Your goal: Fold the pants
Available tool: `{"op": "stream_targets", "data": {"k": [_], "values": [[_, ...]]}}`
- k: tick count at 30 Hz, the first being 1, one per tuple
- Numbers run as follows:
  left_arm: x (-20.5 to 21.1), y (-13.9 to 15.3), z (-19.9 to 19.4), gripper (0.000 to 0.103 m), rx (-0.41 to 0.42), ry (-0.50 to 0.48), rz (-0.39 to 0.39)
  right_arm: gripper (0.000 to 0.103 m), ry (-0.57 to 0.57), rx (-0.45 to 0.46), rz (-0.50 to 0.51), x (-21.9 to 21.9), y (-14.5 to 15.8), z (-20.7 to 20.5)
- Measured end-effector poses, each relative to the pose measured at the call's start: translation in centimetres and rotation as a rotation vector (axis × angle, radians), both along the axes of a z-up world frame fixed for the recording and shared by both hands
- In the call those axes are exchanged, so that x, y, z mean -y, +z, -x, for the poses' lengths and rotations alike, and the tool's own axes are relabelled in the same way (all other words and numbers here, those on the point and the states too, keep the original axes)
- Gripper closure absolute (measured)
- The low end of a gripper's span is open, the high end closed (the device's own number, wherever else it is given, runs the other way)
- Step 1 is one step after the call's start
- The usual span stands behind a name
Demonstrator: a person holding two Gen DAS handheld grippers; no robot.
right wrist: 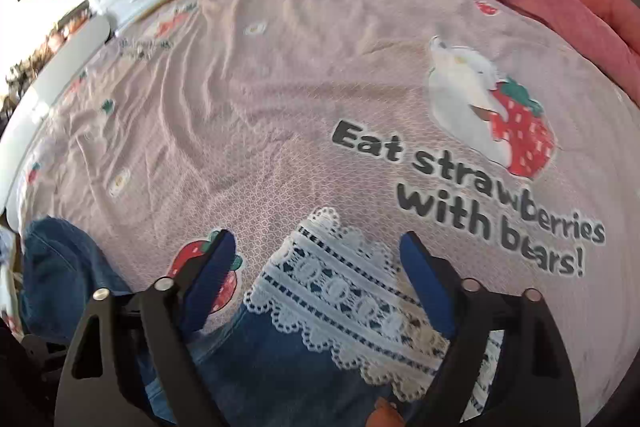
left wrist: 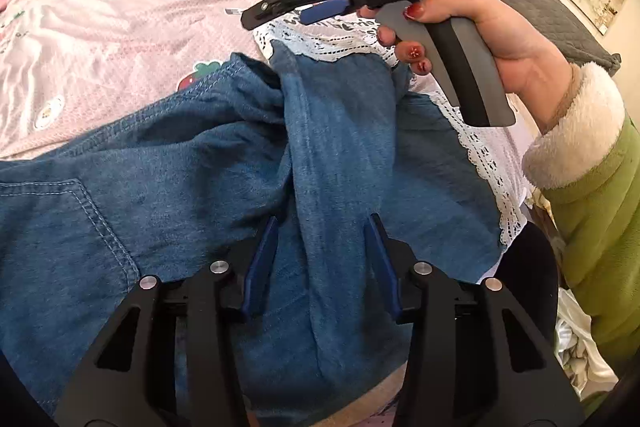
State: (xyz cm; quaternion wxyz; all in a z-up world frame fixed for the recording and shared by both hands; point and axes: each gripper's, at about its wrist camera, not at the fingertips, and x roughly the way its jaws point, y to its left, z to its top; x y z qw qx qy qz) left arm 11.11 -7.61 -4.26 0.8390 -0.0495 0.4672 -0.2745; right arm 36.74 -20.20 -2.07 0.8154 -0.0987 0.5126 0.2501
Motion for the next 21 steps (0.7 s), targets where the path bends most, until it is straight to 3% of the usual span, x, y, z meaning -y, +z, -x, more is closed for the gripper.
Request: {"op": "stream_targets", "data": {"k": [1,3,5,16,21], "values": [[0.0,-0.1,-0.1,0.067,0.001,0.000,0.001,0.056,0.015,-0.015,0.019,-0.4,-0.5,-0.1],[-0.2,-0.3,-0.2,0.069,0.003,0.000,0.003,0.079,0.043,-0.033,0.045,-1.0,-1.1,0.1],[-0.4,-0.2,-0.3,0.073,0.002,0.004,0.006,0.090,0.054,-0.021,0.046,-0.9,-1.0,0.5],[-0.1,0.1,-0.3,0.096,0.008,-0.021,0.007,0.092,-0.057,0.101,-0.168,5.2,4.6,3.7],[0.3,0.7,0.3,0.102,0.025,-0.038,0.008,0.092,-0.128,0.171,-0.261,9.5,7.4,8.0]]}}
